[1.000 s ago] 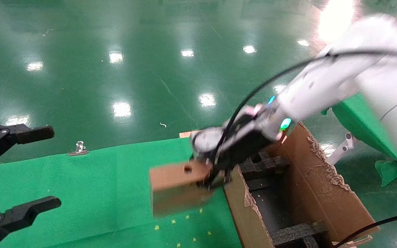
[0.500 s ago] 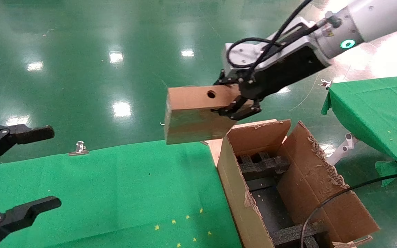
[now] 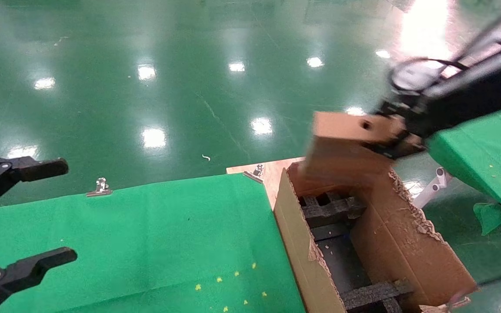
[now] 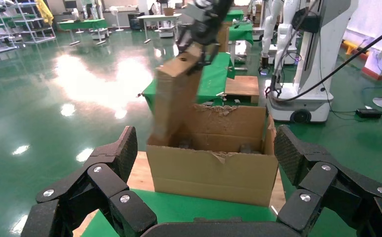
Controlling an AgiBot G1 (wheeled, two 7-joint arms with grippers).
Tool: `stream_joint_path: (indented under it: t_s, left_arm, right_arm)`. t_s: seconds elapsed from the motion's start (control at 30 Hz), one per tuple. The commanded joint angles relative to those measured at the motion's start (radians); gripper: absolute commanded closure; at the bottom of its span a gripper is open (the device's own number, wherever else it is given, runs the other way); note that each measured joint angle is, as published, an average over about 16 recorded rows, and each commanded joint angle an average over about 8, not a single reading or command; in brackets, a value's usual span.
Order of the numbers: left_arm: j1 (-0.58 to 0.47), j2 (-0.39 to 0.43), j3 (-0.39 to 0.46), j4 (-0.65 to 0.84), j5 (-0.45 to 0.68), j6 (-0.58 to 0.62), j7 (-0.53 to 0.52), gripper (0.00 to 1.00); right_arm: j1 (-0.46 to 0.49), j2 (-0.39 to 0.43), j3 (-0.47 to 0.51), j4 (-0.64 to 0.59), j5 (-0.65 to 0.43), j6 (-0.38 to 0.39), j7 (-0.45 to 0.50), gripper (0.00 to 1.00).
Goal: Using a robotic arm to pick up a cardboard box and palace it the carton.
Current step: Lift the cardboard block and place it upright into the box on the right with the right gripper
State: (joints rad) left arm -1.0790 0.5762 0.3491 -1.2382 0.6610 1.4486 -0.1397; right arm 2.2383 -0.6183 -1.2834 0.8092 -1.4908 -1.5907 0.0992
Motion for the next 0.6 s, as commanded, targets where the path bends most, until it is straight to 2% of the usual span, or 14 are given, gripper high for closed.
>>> stream_joint_path:
  t_s: [0.03,0.3,0.6]
  left_arm:
    - [0.0,0.0,0.0,0.0,0.0,0.0,0.0,0.0]
    - [0.0,0.0,0.0,0.0,0.0,0.0,0.0,0.0]
    - [0.0,0.0,0.0,0.0,0.0,0.0,0.0,0.0]
  right_arm:
    - [0.017,0.052,-0.034,0.042,-0.012,-0.002,0.033,1.0]
    - [0.033,0.192,-0.127,0.213,-0.005,0.016,0.172,1.0]
    - [0.033,0.217,-0.142,0.249,0.004,0.028,0.204,1.0]
